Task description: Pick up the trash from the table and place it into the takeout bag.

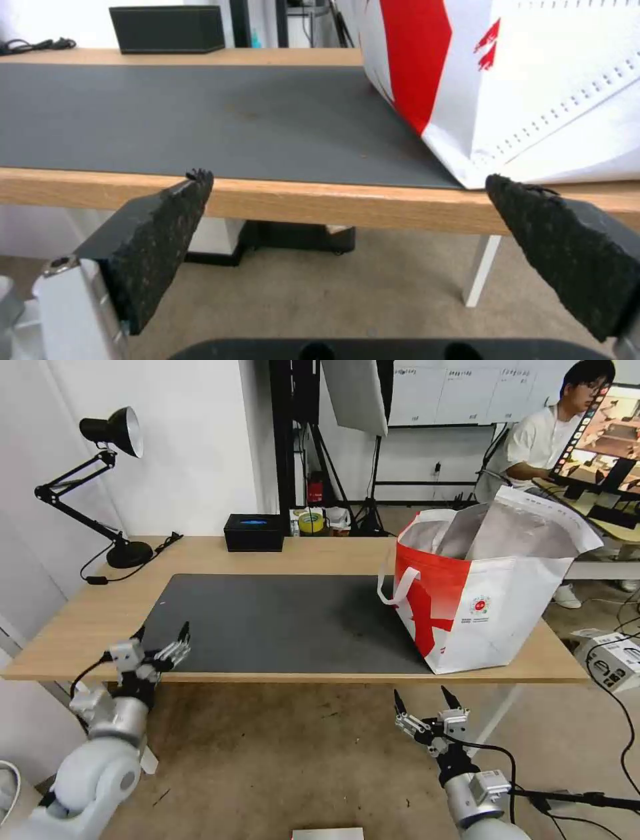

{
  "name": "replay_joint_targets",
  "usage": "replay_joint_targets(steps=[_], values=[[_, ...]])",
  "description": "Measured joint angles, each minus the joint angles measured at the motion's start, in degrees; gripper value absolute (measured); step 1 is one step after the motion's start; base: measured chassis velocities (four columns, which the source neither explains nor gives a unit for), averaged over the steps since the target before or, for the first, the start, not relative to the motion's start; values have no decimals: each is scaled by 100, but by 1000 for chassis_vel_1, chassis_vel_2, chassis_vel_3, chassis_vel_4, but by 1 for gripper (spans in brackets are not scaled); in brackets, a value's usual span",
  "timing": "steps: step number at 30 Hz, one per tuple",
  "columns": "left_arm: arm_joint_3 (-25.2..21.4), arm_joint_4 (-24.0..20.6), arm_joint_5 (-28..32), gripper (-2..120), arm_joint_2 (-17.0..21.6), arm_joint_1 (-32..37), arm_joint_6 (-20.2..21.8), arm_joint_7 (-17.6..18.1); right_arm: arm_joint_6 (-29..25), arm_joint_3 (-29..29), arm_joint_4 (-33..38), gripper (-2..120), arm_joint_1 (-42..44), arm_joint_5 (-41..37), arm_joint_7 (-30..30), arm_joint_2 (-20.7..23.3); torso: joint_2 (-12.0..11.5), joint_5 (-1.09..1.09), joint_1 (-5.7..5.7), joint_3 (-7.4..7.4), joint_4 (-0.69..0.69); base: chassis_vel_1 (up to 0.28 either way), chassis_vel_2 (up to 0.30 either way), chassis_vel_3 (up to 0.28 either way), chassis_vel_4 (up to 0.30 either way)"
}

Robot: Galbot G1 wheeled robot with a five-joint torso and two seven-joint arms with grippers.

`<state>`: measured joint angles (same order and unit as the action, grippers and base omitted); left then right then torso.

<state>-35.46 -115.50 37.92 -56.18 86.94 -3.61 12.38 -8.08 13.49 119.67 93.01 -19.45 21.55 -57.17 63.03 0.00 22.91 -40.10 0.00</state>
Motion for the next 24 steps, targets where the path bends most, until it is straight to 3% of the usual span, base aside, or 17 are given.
replay_joint_targets(steps=[9,24], values=[[-139,295,-243,100,-280,436,-388,-619,0,0,0,100,0,0,0,0,0,0,0,0,0,0,0,0,0],[-173,466,-460,100,-547,731,-626,-832,0,0,0,100,0,0,0,0,0,0,1,0,0,0,0,0,0]])
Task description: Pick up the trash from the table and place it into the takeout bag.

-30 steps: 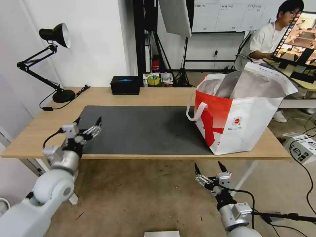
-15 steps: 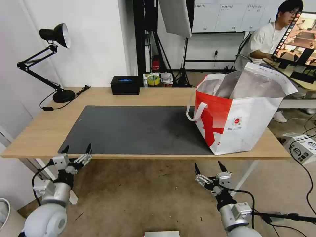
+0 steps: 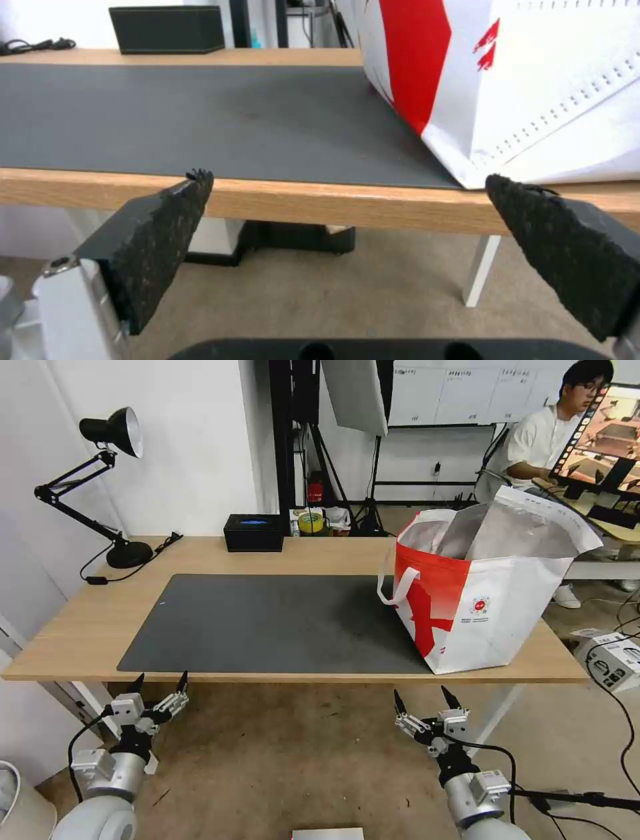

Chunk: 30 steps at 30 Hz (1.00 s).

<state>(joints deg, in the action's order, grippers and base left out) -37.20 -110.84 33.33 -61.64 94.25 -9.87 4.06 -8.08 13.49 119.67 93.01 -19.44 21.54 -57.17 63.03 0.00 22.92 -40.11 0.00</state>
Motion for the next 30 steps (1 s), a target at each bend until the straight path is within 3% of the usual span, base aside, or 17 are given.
replay_joint_targets(steps=[30], values=[[-117,-10,81,100,-28,193,-83,-41,0,0,0,100,0,0,0,0,0,0,0,0,0,0,0,0,0]])
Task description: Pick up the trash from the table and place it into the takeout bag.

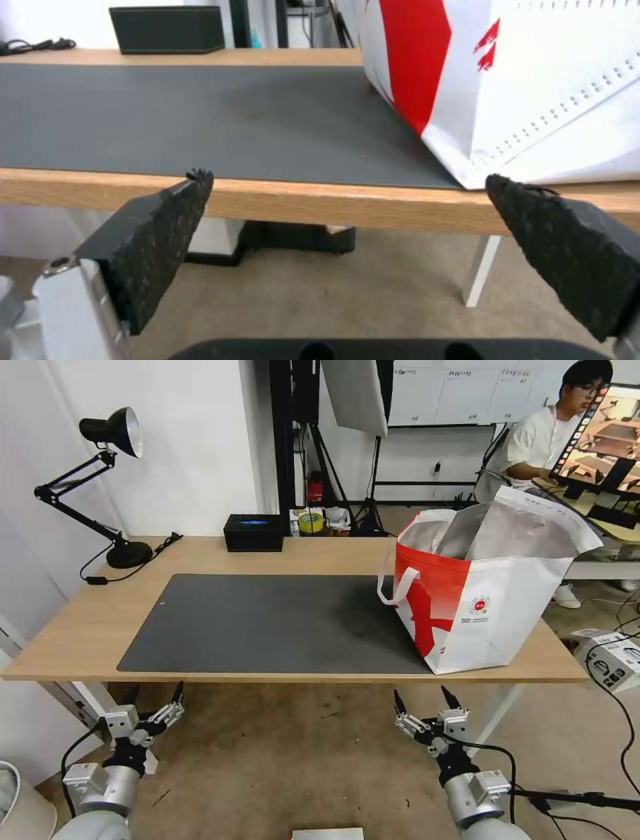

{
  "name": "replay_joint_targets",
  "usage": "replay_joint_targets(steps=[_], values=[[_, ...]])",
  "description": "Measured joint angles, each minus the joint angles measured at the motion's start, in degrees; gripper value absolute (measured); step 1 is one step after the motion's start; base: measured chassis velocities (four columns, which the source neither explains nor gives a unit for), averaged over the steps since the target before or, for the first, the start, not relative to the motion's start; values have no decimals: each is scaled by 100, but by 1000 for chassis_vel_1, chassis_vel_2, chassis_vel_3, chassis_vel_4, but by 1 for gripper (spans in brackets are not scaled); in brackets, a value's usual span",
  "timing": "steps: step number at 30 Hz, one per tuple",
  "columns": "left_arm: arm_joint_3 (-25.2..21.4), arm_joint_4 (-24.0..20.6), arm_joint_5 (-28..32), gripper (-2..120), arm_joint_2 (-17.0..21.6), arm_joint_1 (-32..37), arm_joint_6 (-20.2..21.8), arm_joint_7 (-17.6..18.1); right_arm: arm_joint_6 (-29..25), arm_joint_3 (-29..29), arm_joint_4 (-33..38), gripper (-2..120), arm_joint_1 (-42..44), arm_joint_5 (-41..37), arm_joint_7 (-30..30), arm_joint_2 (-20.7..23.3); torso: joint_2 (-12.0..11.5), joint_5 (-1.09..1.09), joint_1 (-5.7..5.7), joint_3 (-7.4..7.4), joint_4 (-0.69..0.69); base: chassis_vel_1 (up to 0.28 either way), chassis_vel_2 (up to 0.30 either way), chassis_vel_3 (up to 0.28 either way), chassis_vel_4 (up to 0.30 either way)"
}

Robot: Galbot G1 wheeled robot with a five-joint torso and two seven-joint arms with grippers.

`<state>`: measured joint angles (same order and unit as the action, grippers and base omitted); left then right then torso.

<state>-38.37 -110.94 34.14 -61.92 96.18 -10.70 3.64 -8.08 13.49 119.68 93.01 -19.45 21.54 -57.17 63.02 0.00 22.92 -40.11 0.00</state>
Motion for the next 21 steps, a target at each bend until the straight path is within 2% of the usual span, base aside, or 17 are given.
replay_joint_targets(steps=[21], values=[[5,-5,2,100,2,-4,7,8,0,0,0,100,0,0,0,0,0,0,0,0,0,0,0,0,0]])
